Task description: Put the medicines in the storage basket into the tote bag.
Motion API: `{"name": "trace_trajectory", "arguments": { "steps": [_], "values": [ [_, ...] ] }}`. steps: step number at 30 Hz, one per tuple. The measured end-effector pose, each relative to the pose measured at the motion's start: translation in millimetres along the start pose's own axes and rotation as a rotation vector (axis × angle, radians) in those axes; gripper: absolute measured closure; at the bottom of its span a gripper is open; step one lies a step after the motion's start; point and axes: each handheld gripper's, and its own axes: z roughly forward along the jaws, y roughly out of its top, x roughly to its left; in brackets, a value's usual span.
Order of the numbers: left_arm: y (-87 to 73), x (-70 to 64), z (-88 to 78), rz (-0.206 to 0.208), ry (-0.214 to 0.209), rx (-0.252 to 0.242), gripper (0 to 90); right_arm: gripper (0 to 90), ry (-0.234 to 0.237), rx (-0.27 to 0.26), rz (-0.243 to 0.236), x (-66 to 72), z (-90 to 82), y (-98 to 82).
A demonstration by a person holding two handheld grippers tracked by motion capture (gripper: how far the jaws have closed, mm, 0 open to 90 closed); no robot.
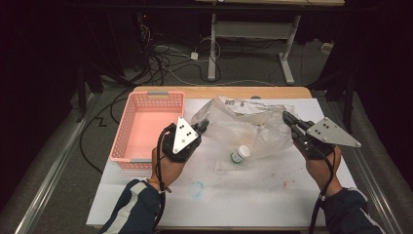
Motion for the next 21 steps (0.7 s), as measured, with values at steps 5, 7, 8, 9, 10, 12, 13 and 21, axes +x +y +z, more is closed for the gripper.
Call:
{"name": "trace_trajectory", "arguments": {
  "steps": [5,7,8,9,10,12,13,21],
  "values": [
    [9.3,-3.2,-2.3,0.02,0.0,-0.03,85.4,90.0,-0.013,-0.009,-0.014,0.7,6.6,2.3],
    [12.6,-2.2,-4.4,0.02,0.0,-0.04,85.5,90.0,-0.009,-0.012,-0.018,0.9,7.3,3.6],
    [13.9,-1.4,-5.1,0.021,0.002,-0.044,85.4,90.0,-0.012,-0.011,-0.023,0.8,7.8,4.6],
    [14.9,-0.6,-5.8,0.018,0.006,-0.049,85.4,90.0,-0.012,-0.012,-0.021,0.3,8.0,5.5],
    [15.8,0.4,-6.7,0.018,0.01,-0.051,85.4,90.0,-0.015,-0.016,-0.022,-1.0,8.3,6.6],
    [18.0,2.1,-9.0,0.014,0.014,-0.059,85.5,90.0,-0.022,-0.024,-0.014,-4.3,7.2,9.7],
    [19.2,2.8,-10.6,0.014,0.018,-0.065,85.4,90.0,-0.027,-0.027,-0.011,-6.6,6.5,11.9],
    [34.8,8.3,-25.2,0.009,0.031,-0.116,85.4,90.0,-0.059,-0.072,0.003,-20.3,-2.3,30.2]
  ]
}}
